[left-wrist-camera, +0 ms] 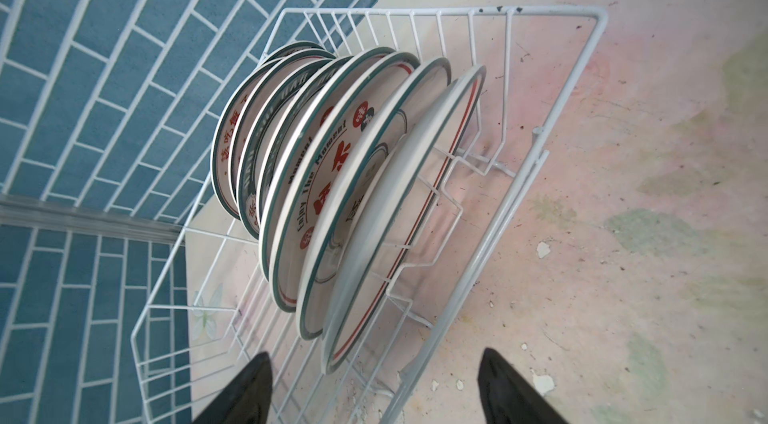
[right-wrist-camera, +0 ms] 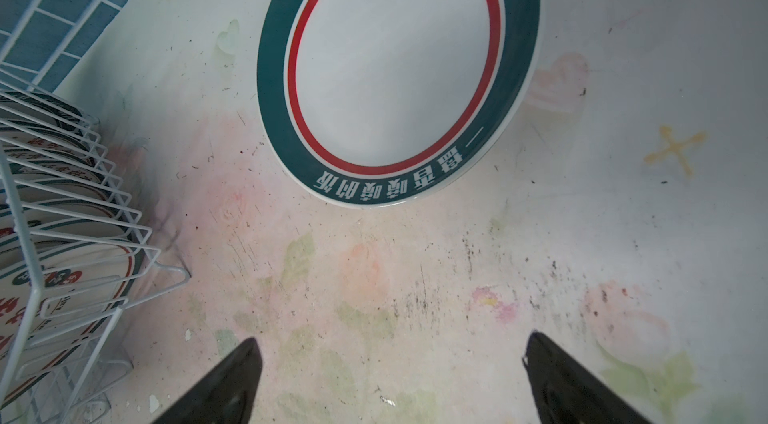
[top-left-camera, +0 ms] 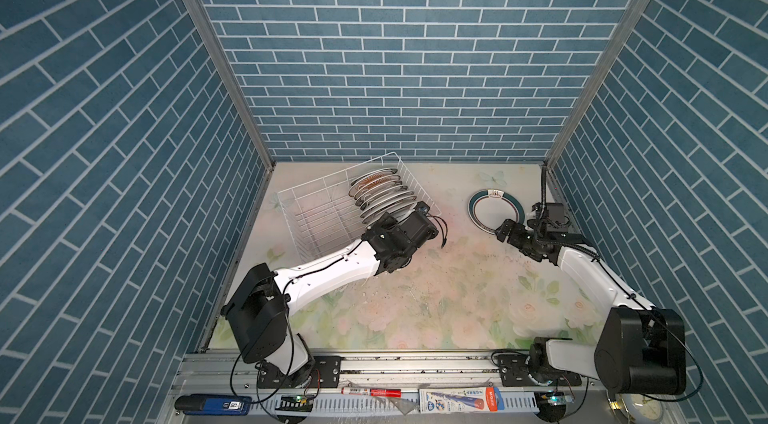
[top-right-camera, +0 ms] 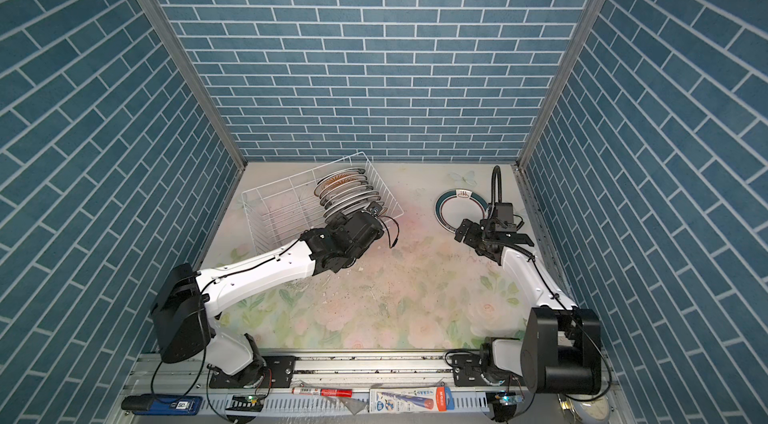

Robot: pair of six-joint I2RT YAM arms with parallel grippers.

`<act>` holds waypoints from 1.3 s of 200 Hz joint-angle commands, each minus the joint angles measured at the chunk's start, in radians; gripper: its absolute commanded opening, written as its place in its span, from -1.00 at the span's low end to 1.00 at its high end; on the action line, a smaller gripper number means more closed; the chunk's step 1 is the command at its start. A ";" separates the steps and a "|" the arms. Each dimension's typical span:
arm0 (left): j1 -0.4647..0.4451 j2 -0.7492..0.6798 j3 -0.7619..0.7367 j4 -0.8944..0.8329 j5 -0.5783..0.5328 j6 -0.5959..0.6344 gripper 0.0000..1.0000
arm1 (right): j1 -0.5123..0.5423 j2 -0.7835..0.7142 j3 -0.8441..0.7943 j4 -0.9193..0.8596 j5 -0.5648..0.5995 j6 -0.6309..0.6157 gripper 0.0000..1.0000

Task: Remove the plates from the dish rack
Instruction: 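Lower the left gripper onto the next rack plate while the right gripper withdraws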

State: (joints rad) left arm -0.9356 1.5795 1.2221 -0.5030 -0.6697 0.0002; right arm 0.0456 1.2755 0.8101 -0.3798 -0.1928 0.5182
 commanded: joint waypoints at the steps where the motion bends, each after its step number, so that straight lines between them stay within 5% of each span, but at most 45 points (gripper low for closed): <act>1: -0.003 0.023 0.025 0.009 -0.022 0.019 0.44 | 0.004 -0.020 -0.028 -0.001 -0.005 -0.010 0.98; 97: 0.035 0.055 0.027 0.048 -0.027 0.029 0.31 | 0.004 -0.025 -0.034 -0.001 -0.008 -0.014 0.98; 139: 0.050 0.081 0.027 0.049 -0.025 0.032 0.01 | 0.005 -0.013 -0.033 0.004 -0.011 -0.014 0.98; 260: 0.106 0.127 0.041 0.101 -0.015 0.079 -0.29 | 0.004 -0.033 -0.034 -0.007 -0.019 -0.012 0.98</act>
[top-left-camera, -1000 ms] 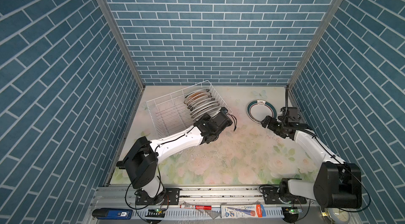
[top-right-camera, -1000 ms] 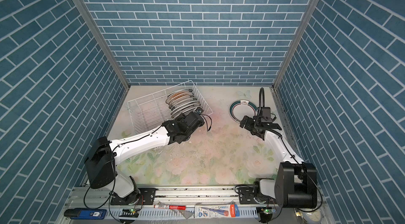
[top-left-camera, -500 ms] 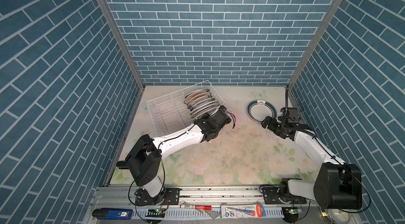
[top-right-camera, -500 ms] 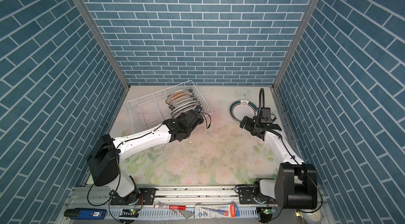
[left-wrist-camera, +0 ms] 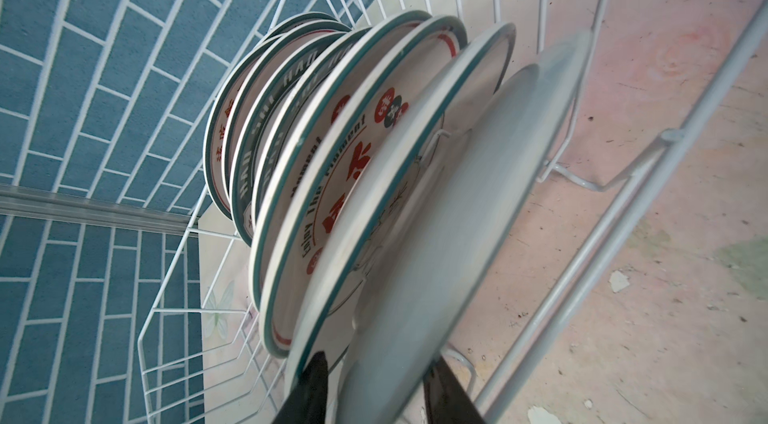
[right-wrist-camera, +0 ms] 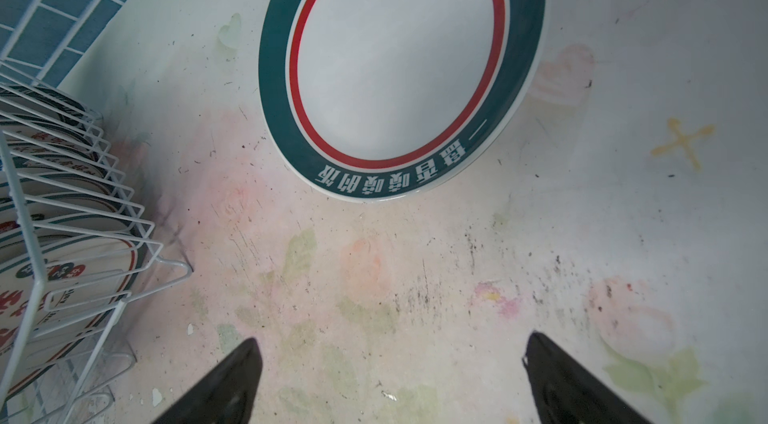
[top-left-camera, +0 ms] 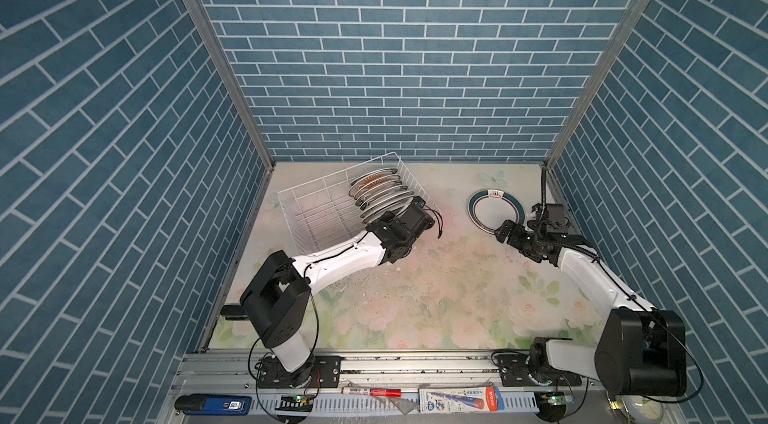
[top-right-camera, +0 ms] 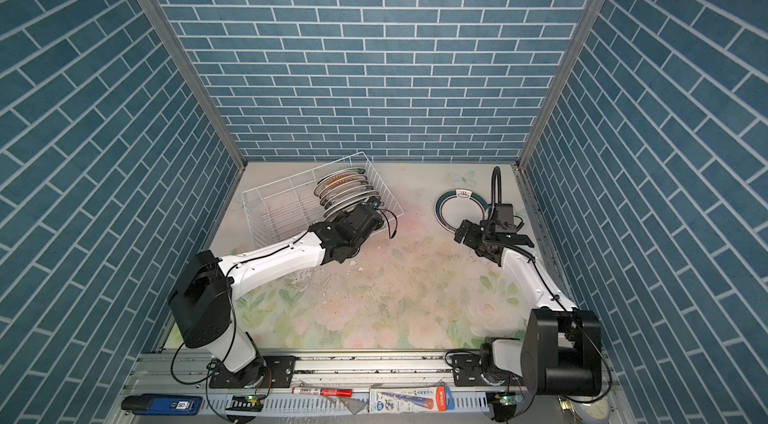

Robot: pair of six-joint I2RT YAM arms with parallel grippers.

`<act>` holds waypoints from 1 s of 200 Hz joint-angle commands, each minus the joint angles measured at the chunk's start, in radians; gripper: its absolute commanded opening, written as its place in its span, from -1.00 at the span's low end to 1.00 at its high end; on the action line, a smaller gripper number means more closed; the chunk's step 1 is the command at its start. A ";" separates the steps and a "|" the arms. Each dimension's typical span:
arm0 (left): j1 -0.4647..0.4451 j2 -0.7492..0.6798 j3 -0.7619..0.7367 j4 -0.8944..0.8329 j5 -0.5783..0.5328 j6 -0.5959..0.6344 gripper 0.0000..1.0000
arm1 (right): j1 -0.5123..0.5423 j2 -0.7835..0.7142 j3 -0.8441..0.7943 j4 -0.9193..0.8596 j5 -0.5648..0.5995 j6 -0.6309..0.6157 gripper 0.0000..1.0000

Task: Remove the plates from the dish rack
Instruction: 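Lower the left gripper onto the next rack plate while the right gripper withdraws, then grasp the outermost white plate's rim with the left gripper and lift it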

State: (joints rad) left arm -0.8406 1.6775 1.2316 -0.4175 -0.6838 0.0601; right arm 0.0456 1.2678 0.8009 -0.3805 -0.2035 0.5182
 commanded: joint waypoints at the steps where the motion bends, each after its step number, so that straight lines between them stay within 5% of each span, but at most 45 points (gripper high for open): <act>1: 0.011 0.032 0.032 0.016 -0.002 0.019 -0.30 | 0.005 -0.025 -0.024 -0.006 -0.009 -0.013 0.98; 169: 0.012 0.066 0.013 0.086 -0.045 0.060 -1.00 | 0.003 -0.061 -0.035 0.006 -0.048 -0.024 0.98; 200: 0.010 0.028 0.000 0.087 -0.038 0.060 -1.00 | 0.004 -0.053 -0.035 0.011 -0.058 -0.025 0.98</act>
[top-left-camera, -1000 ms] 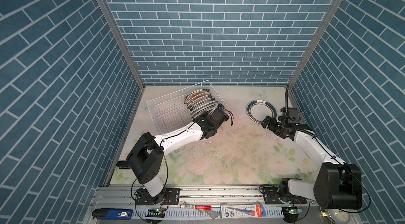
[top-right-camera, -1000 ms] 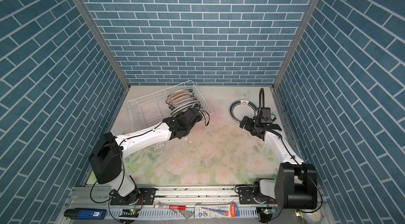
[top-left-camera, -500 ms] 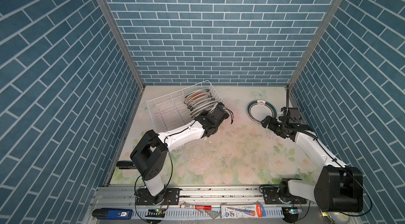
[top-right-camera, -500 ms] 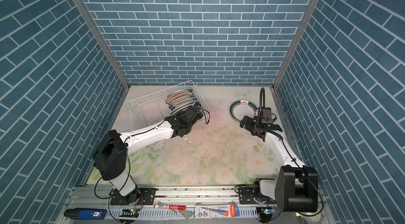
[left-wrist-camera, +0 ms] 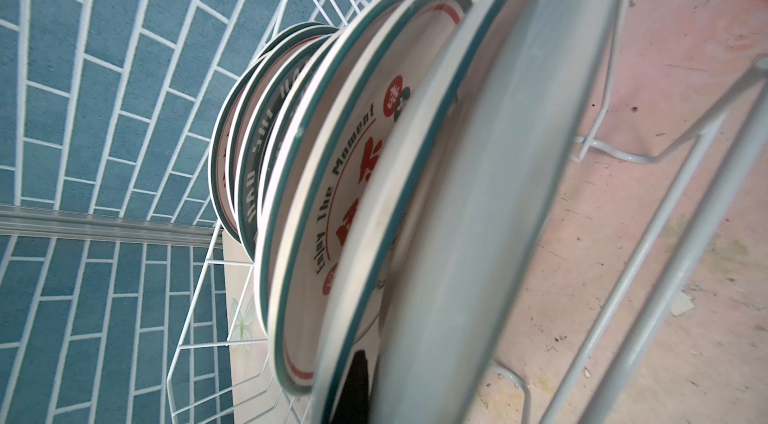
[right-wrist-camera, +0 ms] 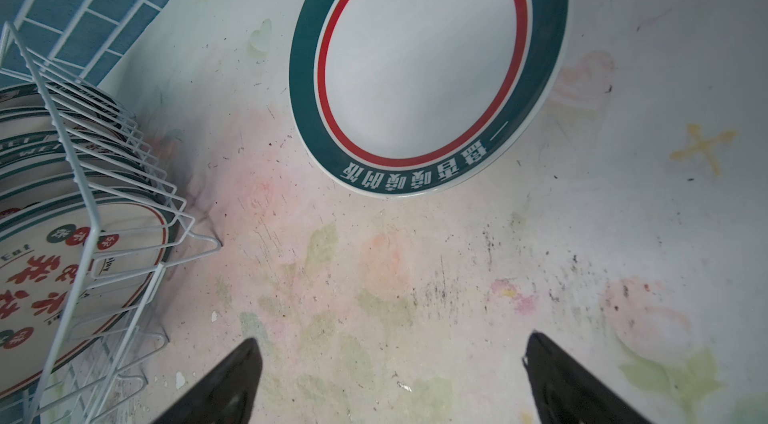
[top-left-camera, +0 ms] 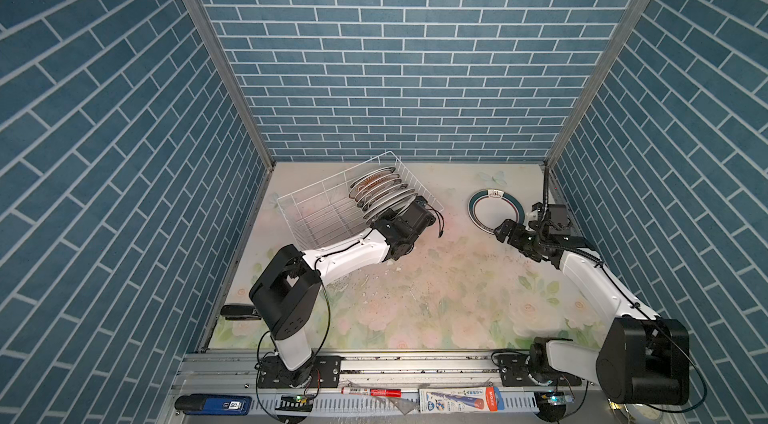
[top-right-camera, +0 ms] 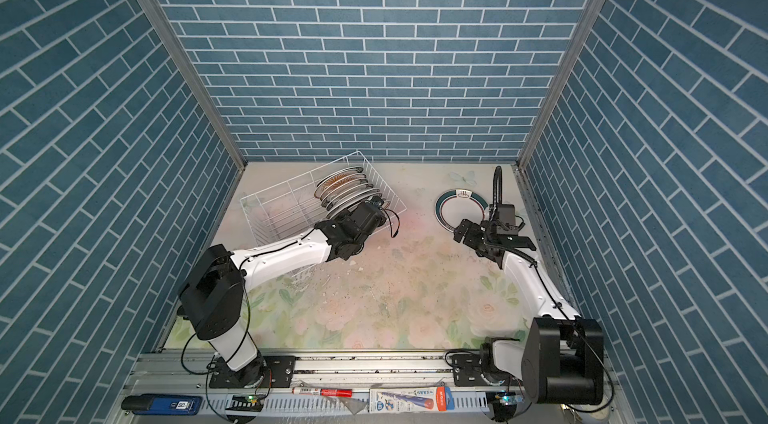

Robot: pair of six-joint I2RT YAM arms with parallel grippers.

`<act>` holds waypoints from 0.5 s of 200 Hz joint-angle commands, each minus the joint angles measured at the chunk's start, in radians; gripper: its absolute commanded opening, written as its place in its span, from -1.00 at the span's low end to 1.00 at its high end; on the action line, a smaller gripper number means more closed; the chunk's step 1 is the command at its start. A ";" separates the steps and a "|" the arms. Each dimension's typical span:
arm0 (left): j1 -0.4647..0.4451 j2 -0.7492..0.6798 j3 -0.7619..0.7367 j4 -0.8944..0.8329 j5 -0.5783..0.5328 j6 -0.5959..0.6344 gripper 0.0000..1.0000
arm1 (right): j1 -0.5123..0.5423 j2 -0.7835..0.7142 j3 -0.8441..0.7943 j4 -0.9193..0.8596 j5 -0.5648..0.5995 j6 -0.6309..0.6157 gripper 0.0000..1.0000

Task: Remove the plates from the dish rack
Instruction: 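Grasp the outermost white plate's rim with the left gripper and lift it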

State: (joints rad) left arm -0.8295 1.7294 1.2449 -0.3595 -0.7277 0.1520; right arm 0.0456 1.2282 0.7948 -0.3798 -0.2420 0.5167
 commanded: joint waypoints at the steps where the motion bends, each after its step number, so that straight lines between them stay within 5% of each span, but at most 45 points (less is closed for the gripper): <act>1: -0.002 -0.025 -0.014 0.030 0.006 -0.032 -1.00 | 0.004 -0.013 -0.029 0.011 -0.020 -0.023 0.98; 100: -0.092 -0.189 -0.041 -0.049 -0.054 -0.028 -1.00 | 0.004 -0.001 -0.028 0.028 -0.043 -0.014 0.98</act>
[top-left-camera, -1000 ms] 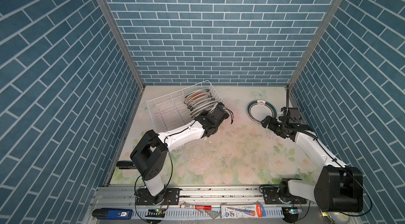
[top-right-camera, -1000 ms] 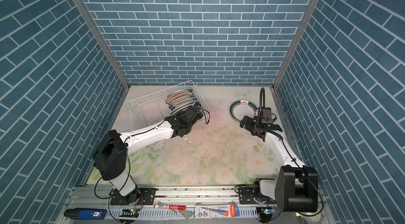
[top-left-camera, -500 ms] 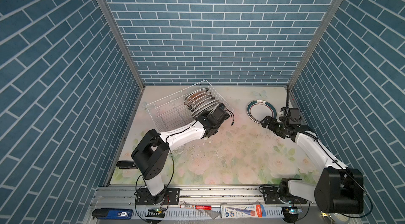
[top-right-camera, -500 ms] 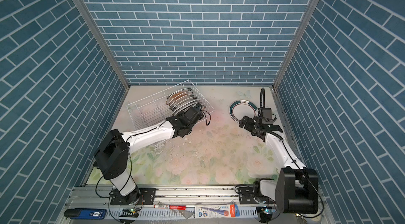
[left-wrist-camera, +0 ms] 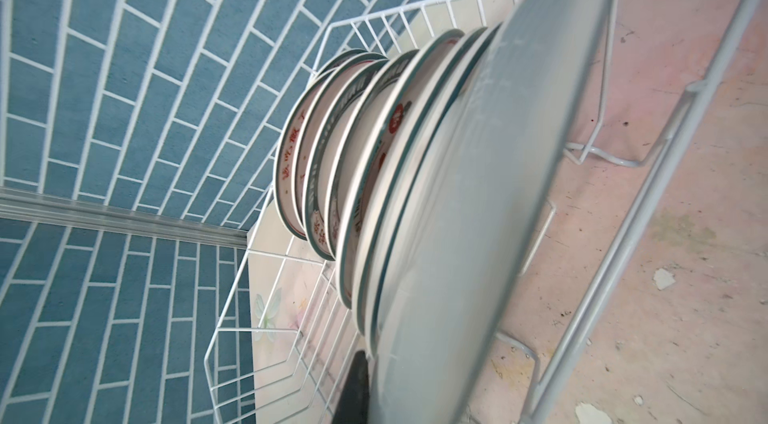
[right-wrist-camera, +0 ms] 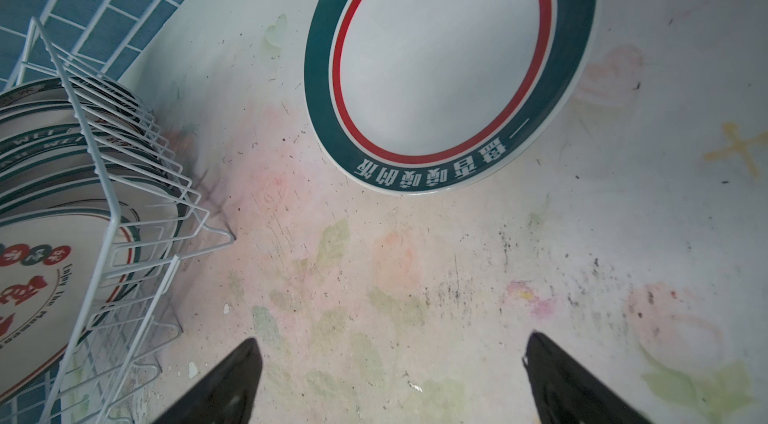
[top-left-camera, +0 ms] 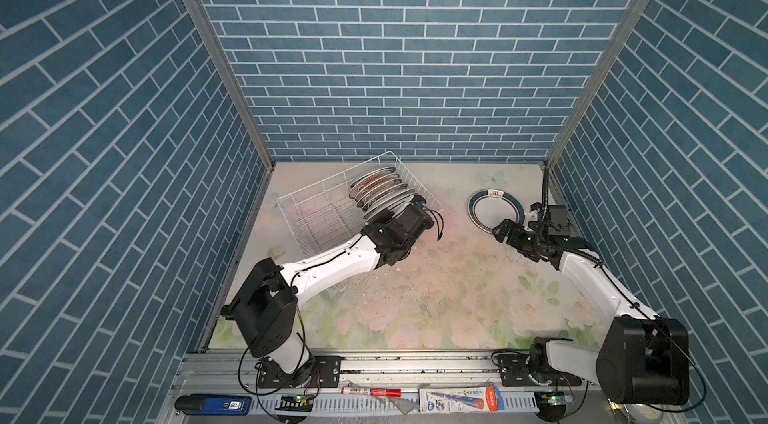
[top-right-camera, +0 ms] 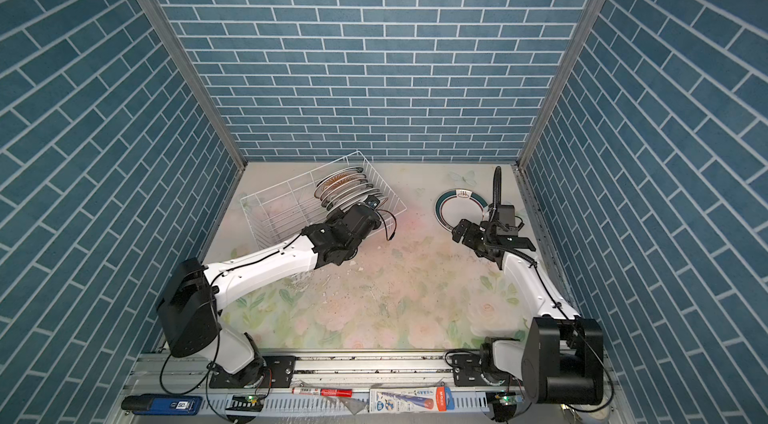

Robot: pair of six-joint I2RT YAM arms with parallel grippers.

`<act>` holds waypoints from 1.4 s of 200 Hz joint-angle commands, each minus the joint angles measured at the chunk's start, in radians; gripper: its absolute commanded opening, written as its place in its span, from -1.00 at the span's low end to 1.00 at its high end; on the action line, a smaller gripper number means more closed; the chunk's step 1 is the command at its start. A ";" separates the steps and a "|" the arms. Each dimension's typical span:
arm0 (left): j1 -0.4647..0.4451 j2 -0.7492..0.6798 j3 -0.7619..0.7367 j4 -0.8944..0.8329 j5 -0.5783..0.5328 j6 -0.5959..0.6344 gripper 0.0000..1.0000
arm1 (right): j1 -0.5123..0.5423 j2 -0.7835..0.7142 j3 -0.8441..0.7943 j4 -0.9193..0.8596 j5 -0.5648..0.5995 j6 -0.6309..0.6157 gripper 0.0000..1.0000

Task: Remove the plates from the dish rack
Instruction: 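Grasp the outermost white plate's rim with the left gripper and lift it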

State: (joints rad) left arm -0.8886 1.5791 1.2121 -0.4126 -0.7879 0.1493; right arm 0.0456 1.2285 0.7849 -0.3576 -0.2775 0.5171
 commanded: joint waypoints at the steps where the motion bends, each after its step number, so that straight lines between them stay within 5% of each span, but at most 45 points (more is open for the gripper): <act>1: -0.032 -0.040 -0.009 0.005 0.008 -0.025 -1.00 | 0.004 -0.002 -0.018 0.005 -0.008 -0.014 0.98; 53: -0.065 -0.069 -0.019 -0.007 0.021 -0.019 -1.00 | 0.003 -0.014 -0.028 0.006 -0.009 -0.017 0.98; 129: -0.093 -0.193 -0.043 -0.025 0.196 -0.022 -1.00 | 0.002 -0.002 -0.037 0.001 0.006 -0.017 0.98; 204: -0.093 -0.169 -0.038 -0.013 0.201 -0.013 -1.00 | 0.002 -0.015 -0.036 0.002 0.000 -0.017 0.98; 280: -0.093 -0.292 -0.091 0.137 0.186 -0.010 -1.00 | 0.002 -0.122 -0.087 0.054 -0.045 -0.014 0.98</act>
State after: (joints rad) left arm -0.9787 1.3457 1.1336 -0.3935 -0.5846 0.1463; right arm 0.0456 1.1645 0.7338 -0.3405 -0.2882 0.5171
